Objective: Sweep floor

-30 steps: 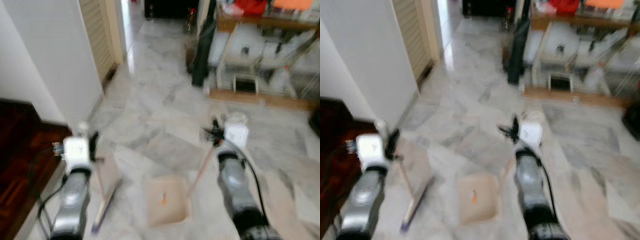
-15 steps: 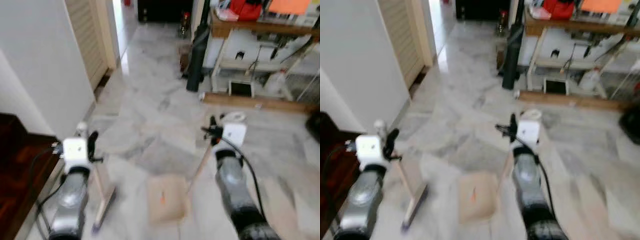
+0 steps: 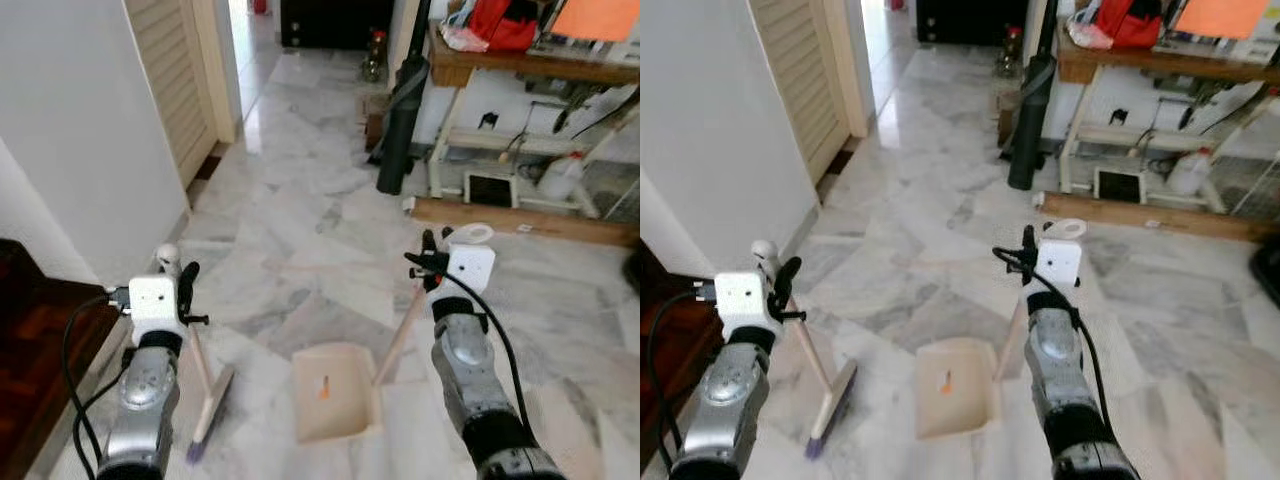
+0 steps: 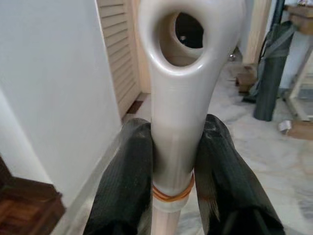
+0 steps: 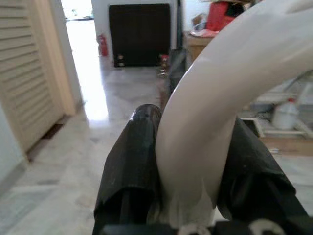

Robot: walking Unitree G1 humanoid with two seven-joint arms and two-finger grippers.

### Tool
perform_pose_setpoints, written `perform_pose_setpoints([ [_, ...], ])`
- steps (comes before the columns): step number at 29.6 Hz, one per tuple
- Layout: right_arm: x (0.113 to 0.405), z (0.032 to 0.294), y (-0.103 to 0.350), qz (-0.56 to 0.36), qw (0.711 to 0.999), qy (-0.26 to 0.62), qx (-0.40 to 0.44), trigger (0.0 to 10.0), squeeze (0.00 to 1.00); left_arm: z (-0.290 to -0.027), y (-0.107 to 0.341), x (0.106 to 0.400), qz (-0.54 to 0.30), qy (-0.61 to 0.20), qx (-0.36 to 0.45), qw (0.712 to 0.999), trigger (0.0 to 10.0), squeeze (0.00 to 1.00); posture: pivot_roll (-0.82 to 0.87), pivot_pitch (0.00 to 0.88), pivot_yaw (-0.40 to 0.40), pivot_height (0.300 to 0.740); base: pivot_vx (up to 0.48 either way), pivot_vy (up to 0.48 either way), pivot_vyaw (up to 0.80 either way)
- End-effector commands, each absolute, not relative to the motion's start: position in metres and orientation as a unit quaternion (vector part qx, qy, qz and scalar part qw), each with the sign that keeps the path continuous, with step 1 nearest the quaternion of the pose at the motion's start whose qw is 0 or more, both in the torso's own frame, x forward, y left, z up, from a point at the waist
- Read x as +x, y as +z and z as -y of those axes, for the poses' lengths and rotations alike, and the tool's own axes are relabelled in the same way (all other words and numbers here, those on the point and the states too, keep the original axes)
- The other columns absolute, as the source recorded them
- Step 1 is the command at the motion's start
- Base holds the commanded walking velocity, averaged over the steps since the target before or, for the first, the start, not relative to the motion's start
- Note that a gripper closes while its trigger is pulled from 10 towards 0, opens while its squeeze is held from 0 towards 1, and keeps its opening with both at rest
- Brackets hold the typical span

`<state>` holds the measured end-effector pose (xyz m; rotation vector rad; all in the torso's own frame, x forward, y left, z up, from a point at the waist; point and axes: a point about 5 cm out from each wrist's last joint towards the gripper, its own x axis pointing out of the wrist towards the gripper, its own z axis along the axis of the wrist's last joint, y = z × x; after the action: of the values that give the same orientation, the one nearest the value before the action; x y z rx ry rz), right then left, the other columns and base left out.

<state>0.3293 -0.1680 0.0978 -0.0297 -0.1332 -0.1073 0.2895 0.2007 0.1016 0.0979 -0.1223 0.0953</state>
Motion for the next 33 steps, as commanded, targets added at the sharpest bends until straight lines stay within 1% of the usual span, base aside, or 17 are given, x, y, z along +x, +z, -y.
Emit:
perform_pose_setpoints([
  [1, 0.3329, 0.1650, 0.1072, 0.084, 0.995, -0.051, -0.013, 10.0, 0.00, -0.2014, 0.1097, 0.2902, 0.083, 0.046, 0.050, 0.994, 10.0, 0.00, 0.04, 0.015, -0.035, 0.740, 0.000, 0.000, -0.62],
  [23, 0.3329, 0.1656, 0.1053, 0.078, 0.995, -0.055, -0.012, 10.0, 0.00, -0.2019, 0.1091, 0.2904, 0.079, 0.046, 0.041, 0.995, 10.0, 0.00, 0.05, 0.019, -0.034, 0.740, 0.000, 0.000, -0.79],
  [27, 0.3330, 0.1662, 0.1057, 0.078, 0.995, -0.057, -0.013, 10.0, 0.00, -0.2028, 0.1097, 0.2906, 0.080, 0.048, 0.042, 0.995, 10.0, 0.00, 0.05, 0.019, -0.035, 0.740, 0.000, 0.372, -0.79],
  [31, 0.3331, 0.1664, 0.1058, 0.079, 0.995, -0.057, -0.014, 10.0, 0.00, -0.2026, 0.1100, 0.2903, 0.082, 0.047, 0.040, 0.995, 10.0, 0.00, 0.05, 0.019, -0.035, 0.740, 0.000, 0.000, -0.79],
  [33, 0.3332, 0.1664, 0.1059, 0.079, 0.995, -0.058, -0.013, 10.0, 0.00, -0.2027, 0.1100, 0.2903, 0.082, 0.048, 0.038, 0.995, 10.0, 0.00, 0.05, 0.019, -0.035, 0.740, 0.000, 0.341, -0.79],
])
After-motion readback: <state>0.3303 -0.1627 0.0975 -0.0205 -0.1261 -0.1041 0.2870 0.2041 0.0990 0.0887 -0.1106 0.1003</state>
